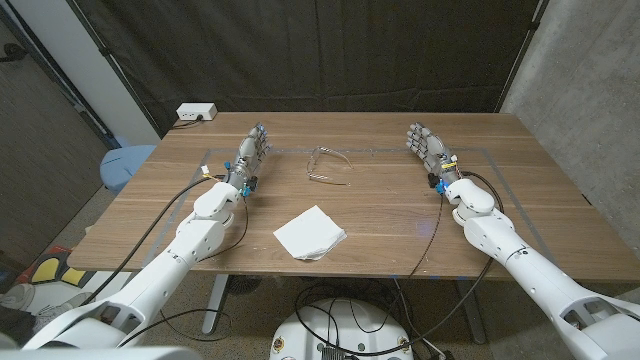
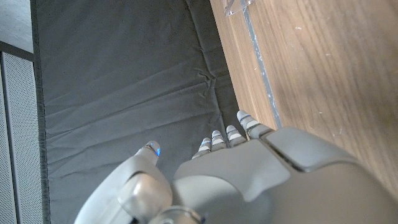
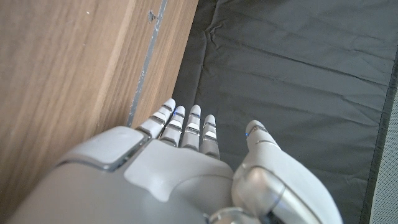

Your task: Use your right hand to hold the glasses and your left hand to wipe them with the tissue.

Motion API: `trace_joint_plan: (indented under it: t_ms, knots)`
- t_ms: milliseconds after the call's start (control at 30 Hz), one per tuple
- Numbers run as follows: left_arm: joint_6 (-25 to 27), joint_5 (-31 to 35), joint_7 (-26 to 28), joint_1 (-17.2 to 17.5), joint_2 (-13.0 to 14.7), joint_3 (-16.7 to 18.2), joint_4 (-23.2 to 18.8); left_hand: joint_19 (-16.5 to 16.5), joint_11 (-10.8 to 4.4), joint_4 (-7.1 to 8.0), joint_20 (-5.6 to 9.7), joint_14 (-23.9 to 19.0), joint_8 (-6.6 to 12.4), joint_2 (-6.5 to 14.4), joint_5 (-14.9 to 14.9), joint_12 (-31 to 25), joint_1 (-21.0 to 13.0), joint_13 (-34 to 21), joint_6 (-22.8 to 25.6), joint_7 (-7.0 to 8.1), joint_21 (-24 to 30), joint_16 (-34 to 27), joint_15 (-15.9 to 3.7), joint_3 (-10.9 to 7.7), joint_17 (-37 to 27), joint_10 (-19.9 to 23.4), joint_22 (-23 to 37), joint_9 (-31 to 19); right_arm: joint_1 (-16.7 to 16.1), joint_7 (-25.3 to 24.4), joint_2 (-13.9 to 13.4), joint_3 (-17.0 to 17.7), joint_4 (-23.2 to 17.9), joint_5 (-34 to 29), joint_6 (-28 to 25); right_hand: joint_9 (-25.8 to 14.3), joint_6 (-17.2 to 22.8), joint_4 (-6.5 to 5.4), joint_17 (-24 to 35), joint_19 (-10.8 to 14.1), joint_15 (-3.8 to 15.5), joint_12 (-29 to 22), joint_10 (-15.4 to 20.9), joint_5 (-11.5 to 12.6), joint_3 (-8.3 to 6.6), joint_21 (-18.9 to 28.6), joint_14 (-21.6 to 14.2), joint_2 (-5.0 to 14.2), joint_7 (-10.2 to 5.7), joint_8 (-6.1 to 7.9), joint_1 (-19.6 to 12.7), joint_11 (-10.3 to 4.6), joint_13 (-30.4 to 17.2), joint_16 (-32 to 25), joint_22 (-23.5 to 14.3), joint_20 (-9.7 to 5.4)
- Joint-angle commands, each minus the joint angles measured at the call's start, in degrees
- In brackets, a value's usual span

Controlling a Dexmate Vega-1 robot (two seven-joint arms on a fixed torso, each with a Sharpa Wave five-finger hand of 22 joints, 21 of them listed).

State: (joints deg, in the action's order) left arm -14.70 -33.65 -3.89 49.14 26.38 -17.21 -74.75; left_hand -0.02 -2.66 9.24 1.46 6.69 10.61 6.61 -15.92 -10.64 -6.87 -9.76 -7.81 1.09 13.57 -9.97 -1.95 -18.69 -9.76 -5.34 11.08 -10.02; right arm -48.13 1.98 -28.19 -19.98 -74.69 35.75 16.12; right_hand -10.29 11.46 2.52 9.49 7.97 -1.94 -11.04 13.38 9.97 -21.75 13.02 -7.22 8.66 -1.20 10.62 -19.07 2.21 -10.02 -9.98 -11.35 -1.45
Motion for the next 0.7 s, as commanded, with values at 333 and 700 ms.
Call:
trace_joint_plan:
  t_ms: [333,700]
  knots:
    - [6.2,15.4,-10.4,1.9,-13.7,16.5,-0.6,0.1,0.10,-0.05,1.63,0.0,0.33,1.7,-0.3,-0.4,-0.6,-0.3,-0.2,0.16,0.5,-0.4,0.07,-0.35,-0.2,-0.2,0.1,-0.2,-0.2,1.5,3.5,4.4,-1.7,-10.4,-3.1,-0.1,0.4,0.38,0.2,0.3,-0.09,-0.4,0.8,0.4,-0.44,0.2,-0.9,-0.07,-0.03,0.26,-1.0,-0.16,-0.2,-0.4,-0.1,0.04]
    - [7.5,18.9,-13.4,2.0,-16.7,20.1,-1.0,0.5,0.85,-0.11,0.44,-1.7,0.50,1.6,-0.3,-0.8,-0.6,-0.3,0.6,0.73,0.6,-0.8,0.84,-0.29,-0.2,1.0,0.1,-0.2,1.5,0.8,3.6,2.7,-0.9,-16.1,-2.7,-0.1,0.5,0.77,0.2,0.4,-0.09,-0.4,0.8,0.5,-0.45,0.2,-1.1,-0.19,-0.18,0.26,-1.3,-0.30,-0.2,-0.4,0.0,0.12]
